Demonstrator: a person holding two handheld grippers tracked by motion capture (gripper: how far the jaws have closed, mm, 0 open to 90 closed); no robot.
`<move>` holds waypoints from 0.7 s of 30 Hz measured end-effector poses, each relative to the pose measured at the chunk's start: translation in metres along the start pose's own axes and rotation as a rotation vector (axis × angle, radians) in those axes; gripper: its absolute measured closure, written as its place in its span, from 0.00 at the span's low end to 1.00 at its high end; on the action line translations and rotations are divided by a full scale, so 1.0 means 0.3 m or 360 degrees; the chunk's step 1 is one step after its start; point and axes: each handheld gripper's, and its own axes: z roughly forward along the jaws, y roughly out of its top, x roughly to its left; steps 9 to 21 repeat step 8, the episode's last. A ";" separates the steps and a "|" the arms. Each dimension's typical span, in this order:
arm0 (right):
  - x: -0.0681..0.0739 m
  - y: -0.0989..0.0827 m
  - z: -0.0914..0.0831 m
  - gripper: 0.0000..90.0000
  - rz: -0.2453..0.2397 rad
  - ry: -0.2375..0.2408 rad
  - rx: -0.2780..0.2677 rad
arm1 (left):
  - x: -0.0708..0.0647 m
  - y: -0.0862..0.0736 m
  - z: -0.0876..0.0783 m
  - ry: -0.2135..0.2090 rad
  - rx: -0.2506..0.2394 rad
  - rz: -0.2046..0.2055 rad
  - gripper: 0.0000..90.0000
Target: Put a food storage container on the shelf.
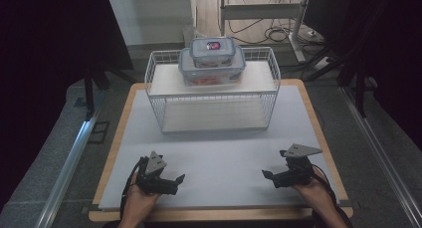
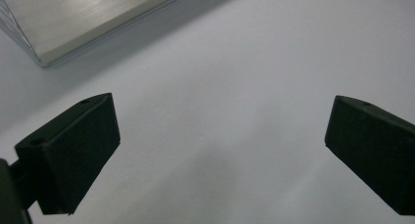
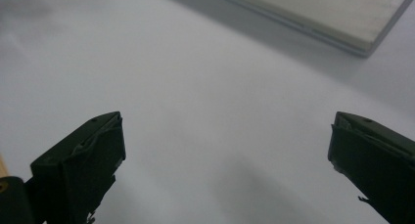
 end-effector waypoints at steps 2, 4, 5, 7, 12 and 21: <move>-0.003 -0.011 0.009 0.00 -0.0012 -0.0015 0.0037 | 0.004 -0.005 0.003 0.0006 0.0012 -0.0005 0.00; -0.006 -0.013 0.016 0.00 0.0002 -0.0006 0.0046 | 0.008 -0.008 0.005 0.0003 0.0012 -0.0018 0.00; -0.007 -0.013 0.018 0.00 0.0008 -0.0003 0.0049 | 0.010 -0.009 0.005 0.0000 0.0014 -0.0021 0.00; -0.007 -0.015 0.021 0.00 0.0004 -0.0005 0.0057 | 0.011 -0.009 0.005 0.0003 0.0012 -0.0022 0.00; -0.008 -0.016 0.022 0.00 0.0005 -0.0001 0.0063 | 0.011 -0.008 0.005 0.0003 0.0011 -0.0023 0.00; -0.008 -0.016 0.022 0.00 0.0005 -0.0001 0.0063 | 0.011 -0.008 0.005 0.0003 0.0011 -0.0023 0.00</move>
